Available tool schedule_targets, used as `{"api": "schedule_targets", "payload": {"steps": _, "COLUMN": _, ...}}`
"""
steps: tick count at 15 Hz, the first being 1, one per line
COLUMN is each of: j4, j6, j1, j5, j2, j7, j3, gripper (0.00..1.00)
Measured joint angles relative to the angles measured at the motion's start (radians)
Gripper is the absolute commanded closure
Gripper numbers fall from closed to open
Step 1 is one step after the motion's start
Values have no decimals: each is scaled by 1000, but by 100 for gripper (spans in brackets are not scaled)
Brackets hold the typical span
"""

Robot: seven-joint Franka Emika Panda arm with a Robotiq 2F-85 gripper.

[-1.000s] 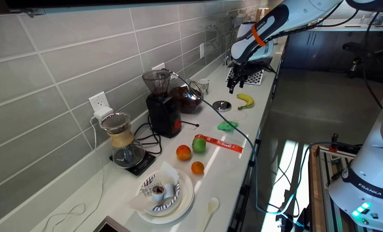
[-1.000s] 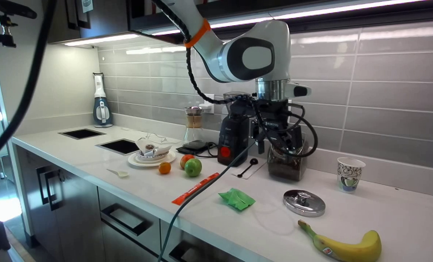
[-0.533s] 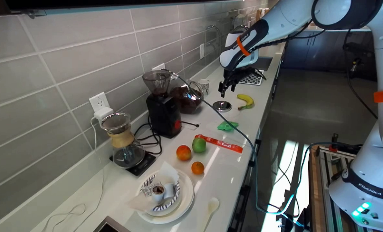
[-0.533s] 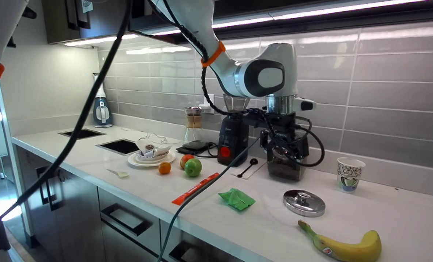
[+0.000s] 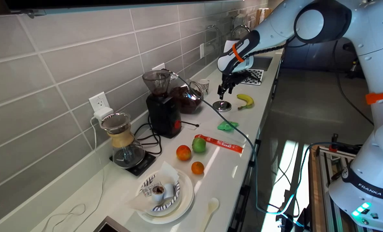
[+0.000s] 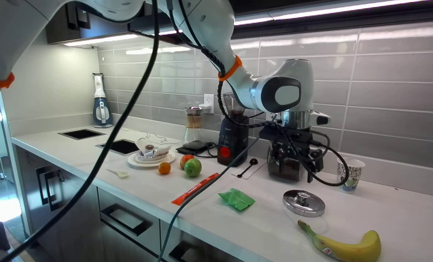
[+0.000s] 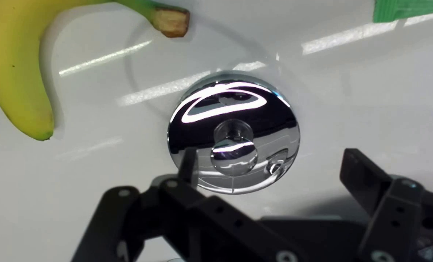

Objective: Put the silver lid on the glass container.

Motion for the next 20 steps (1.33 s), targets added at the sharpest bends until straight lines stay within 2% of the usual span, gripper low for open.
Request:
{"api": "schedule_targets", "payload": {"steps": 10, "j4": 113, "j6": 0, "j1": -79, "j5": 10, "j2": 119, "j7": -75, "j3": 64, "gripper": 0}}
{"api": "schedule_targets", "payload": {"steps": 20, "j4": 200, "j6": 0, "j1": -88, "j5": 11, "j2": 201, "j7": -110, "j3": 89, "gripper": 0}}
